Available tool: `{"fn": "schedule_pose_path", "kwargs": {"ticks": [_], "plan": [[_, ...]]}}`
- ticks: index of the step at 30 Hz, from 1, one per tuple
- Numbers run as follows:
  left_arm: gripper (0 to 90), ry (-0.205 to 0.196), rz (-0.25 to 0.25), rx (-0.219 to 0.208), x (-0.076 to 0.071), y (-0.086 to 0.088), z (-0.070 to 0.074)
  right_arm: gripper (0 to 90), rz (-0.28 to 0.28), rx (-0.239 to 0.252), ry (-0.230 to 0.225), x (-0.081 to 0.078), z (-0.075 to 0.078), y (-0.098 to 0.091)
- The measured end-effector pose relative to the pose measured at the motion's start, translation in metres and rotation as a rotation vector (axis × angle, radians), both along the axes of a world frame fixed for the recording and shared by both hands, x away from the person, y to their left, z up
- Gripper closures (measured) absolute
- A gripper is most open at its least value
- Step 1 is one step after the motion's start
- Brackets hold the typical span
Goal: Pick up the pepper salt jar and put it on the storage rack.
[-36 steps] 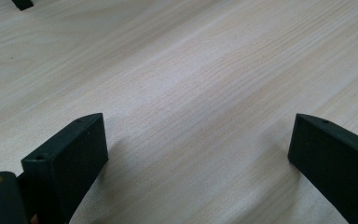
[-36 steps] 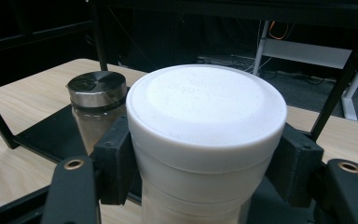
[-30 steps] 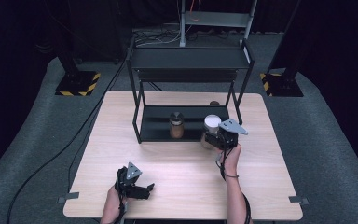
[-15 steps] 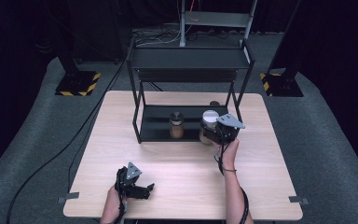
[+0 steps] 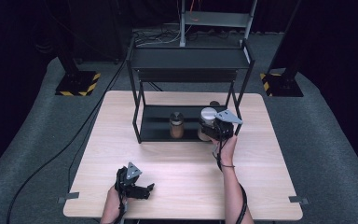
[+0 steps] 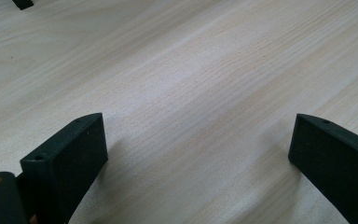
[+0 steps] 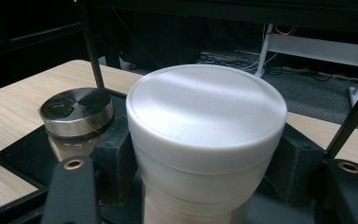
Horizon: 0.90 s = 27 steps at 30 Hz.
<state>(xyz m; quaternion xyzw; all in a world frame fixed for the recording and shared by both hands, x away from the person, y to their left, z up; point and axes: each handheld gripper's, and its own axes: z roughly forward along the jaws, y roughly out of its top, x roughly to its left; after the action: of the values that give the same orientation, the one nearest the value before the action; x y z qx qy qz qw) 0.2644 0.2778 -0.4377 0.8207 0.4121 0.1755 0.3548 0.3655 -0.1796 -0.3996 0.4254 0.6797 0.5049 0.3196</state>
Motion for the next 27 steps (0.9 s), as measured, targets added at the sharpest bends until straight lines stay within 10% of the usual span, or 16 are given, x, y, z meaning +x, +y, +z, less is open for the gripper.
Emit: {"fn": "schedule_pose_path", "kwargs": {"ticks": [27], "plan": [[3.7, 0.000, 0.002, 0.000, 0.000, 0.000, 0.000, 33.3, 0.020, -0.034, 0.028, 0.021, -0.001, 0.019]]}}
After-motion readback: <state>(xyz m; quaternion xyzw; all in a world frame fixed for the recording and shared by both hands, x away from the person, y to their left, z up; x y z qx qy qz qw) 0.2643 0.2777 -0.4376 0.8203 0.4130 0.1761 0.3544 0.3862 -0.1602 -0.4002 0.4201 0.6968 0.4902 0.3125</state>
